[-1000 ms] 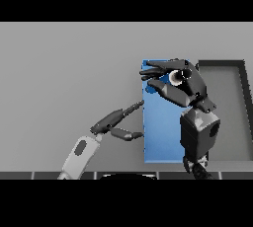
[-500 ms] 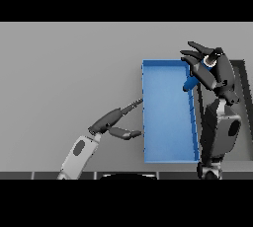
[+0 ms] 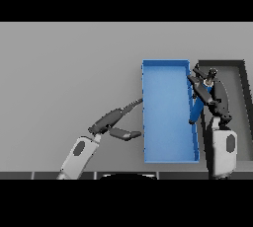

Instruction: Pick up the blue pipe and place it into the blue bin.

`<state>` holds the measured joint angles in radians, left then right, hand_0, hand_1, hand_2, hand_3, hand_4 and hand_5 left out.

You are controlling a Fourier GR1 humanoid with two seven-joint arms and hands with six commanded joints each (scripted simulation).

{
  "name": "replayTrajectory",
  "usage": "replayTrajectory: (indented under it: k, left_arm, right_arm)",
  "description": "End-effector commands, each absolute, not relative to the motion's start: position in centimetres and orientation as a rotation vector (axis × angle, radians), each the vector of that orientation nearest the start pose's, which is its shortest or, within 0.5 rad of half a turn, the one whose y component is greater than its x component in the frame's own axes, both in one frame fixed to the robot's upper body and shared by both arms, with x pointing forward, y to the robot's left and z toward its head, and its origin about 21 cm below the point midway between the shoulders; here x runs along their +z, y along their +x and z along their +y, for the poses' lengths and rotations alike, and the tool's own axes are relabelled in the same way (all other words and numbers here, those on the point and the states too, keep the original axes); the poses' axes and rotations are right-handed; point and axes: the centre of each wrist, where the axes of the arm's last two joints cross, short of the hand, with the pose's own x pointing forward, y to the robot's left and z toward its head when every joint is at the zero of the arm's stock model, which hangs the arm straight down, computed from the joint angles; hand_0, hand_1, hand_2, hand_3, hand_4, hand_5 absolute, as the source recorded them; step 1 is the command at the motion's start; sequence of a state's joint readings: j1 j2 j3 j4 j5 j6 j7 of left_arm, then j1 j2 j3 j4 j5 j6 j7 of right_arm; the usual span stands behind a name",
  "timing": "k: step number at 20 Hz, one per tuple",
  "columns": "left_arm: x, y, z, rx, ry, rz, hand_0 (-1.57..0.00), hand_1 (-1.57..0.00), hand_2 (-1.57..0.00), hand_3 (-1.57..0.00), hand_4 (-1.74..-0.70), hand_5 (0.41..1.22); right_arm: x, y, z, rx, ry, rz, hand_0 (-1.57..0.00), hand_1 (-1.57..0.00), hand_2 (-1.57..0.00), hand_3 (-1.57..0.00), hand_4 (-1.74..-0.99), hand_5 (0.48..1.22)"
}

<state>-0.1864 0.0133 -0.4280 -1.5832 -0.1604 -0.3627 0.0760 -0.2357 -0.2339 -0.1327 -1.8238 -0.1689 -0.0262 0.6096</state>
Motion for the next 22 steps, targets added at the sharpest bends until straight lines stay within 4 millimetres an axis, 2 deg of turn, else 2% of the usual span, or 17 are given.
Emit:
replayTrajectory:
  k: [1, 5, 6, 7, 9, 10, 11, 12, 14, 16, 17, 19, 22]
  left_arm:
    - [4.2, 26.4, 11.2, -0.884, -0.425, -1.555, 0.00, 0.00, 0.00, 0.00, -0.93, 0.466]
    - [3.8, 26.1, 11.4, -0.882, -0.433, -1.567, 0.00, 0.00, 0.00, 0.00, -0.92, 0.476]
    - [3.5, 26.1, 11.4, -0.886, -0.427, -1.560, 0.00, 0.00, 0.00, 0.00, -0.92, 0.478]
    - [3.7, 26.1, 11.0, -0.883, -0.432, -1.568, 0.00, 0.00, 0.00, 0.00, -0.92, 0.480]
    - [3.8, 26.4, 11.1, -0.882, -0.419, -1.571, 0.00, 0.00, 0.00, 0.00, -0.92, 0.484]
    - [4.0, 26.4, 11.3, -0.888, -0.422, -1.578, 0.00, 0.00, 0.00, 0.00, -0.92, 0.486]
    - [4.1, 26.3, 11.3, -0.892, -0.427, -1.580, 0.00, 0.00, 0.00, 0.00, -0.92, 0.489]
    - [4.1, 26.3, 11.3, -0.892, -0.424, -1.575, 0.00, 0.00, 0.00, 0.00, -0.92, 0.491]
    - [4.2, 26.2, 11.3, -0.889, -0.429, -1.578, 0.00, 0.00, 0.00, 0.00, -0.92, 0.493]
    - [4.3, 26.2, 11.4, -0.886, -0.432, -1.571, 0.00, 0.00, 0.00, 0.00, -0.92, 0.493]
    - [4.3, 26.2, 11.4, -0.883, -0.431, -1.568, 0.00, 0.00, 0.00, 0.00, -0.93, 0.494]
    - [4.2, 26.2, 11.1, -0.884, -0.427, -1.559, 0.00, 0.00, 0.00, 0.00, -0.92, 0.494]
    - [4.2, 26.1, 10.8, -0.877, -0.432, -1.565, 0.00, 0.00, 0.00, 0.00, -0.93, 0.495]
  right_arm:
    - [12.9, 27.5, -27.4, -0.006, -0.059, -1.414, -1.57, -1.57, -1.57, -1.57, -1.500, 1.221]
    - [10.3, 26.7, -27.4, -0.058, -0.044, -1.271, -1.57, -1.57, -1.57, -1.57, -1.497, 1.221]
    - [10.0, 26.8, -27.5, -0.060, -0.053, -1.239, -1.57, -1.57, -1.57, -1.26, -1.546, 1.221]
    - [9.5, 26.8, -27.5, -0.071, -0.040, -1.202, -1.57, -1.57, -1.57, -1.01, -1.585, 1.221]
    - [8.6, 26.6, -27.2, -0.088, -0.030, -1.122, -1.57, -1.57, -1.57, -0.64, -1.641, 1.221]
    - [8.6, 26.5, -27.0, -0.094, -0.028, -1.096, -1.57, -1.57, -1.57, -0.51, -1.661, 1.221]
    - [8.6, 26.6, -26.9, -0.110, -0.019, -1.062, -1.57, -1.57, -1.57, -0.41, -1.677, 1.171]
    - [8.5, 26.7, -26.9, -0.127, -0.020, -1.026, -1.57, -1.57, -1.52, -0.45, -1.626, 1.161]
    - [8.4, 26.8, -27.0, -0.135, -0.020, -0.994, -1.08, -1.03, -0.99, -0.29, -1.469, 1.148]
    - [8.3, 27.1, -27.1, -0.145, -0.045, -0.960, -0.69, -0.66, -0.63, -0.19, -1.370, 1.125]
    - [8.2, 27.1, -27.1, -0.112, -0.053, -0.956, -0.55, -0.52, -0.50, -0.15, -1.339, 1.108]
    - [8.4, 27.1, -27.2, 0.012, -0.123, -0.953, -0.35, -0.34, -0.32, -0.09, -1.279, 1.010]
    - [8.5, 27.1, -26.5, 0.197, -0.174, -0.911, -0.18, -0.17, -0.16, -0.05, -1.219, 0.870]
